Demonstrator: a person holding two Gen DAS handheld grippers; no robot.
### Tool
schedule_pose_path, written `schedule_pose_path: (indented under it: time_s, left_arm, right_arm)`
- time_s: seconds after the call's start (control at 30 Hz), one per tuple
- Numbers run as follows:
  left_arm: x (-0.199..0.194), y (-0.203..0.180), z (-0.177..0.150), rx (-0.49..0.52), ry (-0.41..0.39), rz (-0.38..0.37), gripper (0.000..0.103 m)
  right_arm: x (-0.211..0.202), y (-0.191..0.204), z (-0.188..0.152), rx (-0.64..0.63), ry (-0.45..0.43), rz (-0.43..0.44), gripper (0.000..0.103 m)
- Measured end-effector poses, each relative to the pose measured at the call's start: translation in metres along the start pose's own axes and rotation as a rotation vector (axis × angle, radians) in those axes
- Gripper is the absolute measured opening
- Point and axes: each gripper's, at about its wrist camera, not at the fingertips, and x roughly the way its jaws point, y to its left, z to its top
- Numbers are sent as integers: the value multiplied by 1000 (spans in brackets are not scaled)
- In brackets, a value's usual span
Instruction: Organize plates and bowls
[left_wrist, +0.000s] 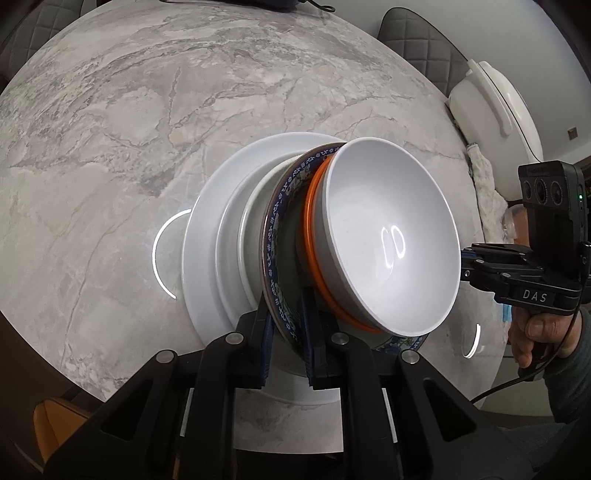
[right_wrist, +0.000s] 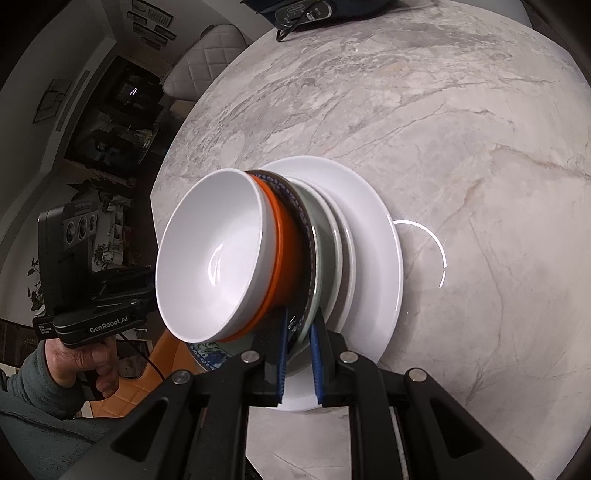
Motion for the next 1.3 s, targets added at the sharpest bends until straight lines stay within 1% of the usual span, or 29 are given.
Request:
schedule_pose_path:
  time_s: [0.13, 0.3, 0.33, 0.37, 0.4, 0.47, 0.5, 0.53, 0.57, 0.6, 0.63, 0.67, 0.73, 0.77, 0.87, 0.93, 1.0, 1.07, 1.1, 1.13, 1.2, 1.3]
  left_arm:
    - [1, 4, -2, -27, -13, -8, 13]
    - [-6, 5, -3, -19, -35, -1, 16]
    - [-9, 5, -3, -17, -42, 3, 20]
    - [-12, 5, -4, -14, -48, 12, 27]
    - [-14, 6, -5, -13, -50, 27, 33]
    - [-23, 11, -8, -19, -59, 36, 60]
    - [-27, 14, -9, -22, -66, 29, 66]
    - [-33, 16, -11, -25, -74, 20, 75]
    - [-39, 17, -13, -23, -82, 20, 78]
    - [-45, 18, -15, -18, -89, 24, 79]
    - [-50, 18, -17, -13, -95, 25, 82]
    - [-55, 18, -19, -10, -100, 23, 88]
    - [-64, 17, -24, -9, -115, 32, 95]
    - [-68, 15, -26, -7, -123, 34, 97]
    - [-77, 7, -34, 8, -142, 67, 102]
    - [-84, 0, -41, 15, -153, 77, 102]
    - [-90, -9, -48, 21, -168, 97, 102]
    - [-96, -20, -55, 17, -180, 98, 102]
    - [-99, -26, -57, 20, -189, 106, 102]
    - [-103, -33, -59, 24, -204, 129, 102]
    - [-113, -48, -61, 31, -221, 197, 102]
    - [-135, -69, -68, 54, -315, 312, 102]
  right_arm:
    - [1, 1, -3, 2, -7, -3, 14]
    - [0, 2, -4, 2, -21, -10, 17]
    - [0, 2, -4, 4, -24, -17, 17]
    - [-1, 2, -4, 5, -26, -29, 19]
    - [-1, 2, -5, 7, -28, -40, 24]
    - [-5, 2, -9, 11, -38, -63, 31]
    - [-7, 2, -10, 15, -43, -71, 33]
    - [-11, 2, -13, 20, -53, -75, 35]
    - [-15, 2, -15, 26, -66, -70, 49]
    - [-20, 2, -17, 35, -83, -74, 63]
    - [-25, 4, -19, 41, -99, -85, 67]
    - [-30, 5, -22, 45, -112, -95, 68]
    - [-37, 9, -27, 58, -131, -128, 72]
    - [-41, 11, -30, 65, -140, -153, 78]
    - [-54, 24, -40, 75, -181, -195, 86]
    - [-62, 36, -46, 70, -215, -234, 93]
    - [-70, 51, -53, 50, -261, -286, 103]
    - [-78, 64, -58, 33, -295, -325, 103]
    - [-80, 71, -59, 21, -307, -338, 103]
    - [-82, 77, -62, 5, -323, -362, 103]
    - [-85, 87, -66, -19, -339, -410, 103]
    - [-92, 95, -72, -3, -371, -429, 103]
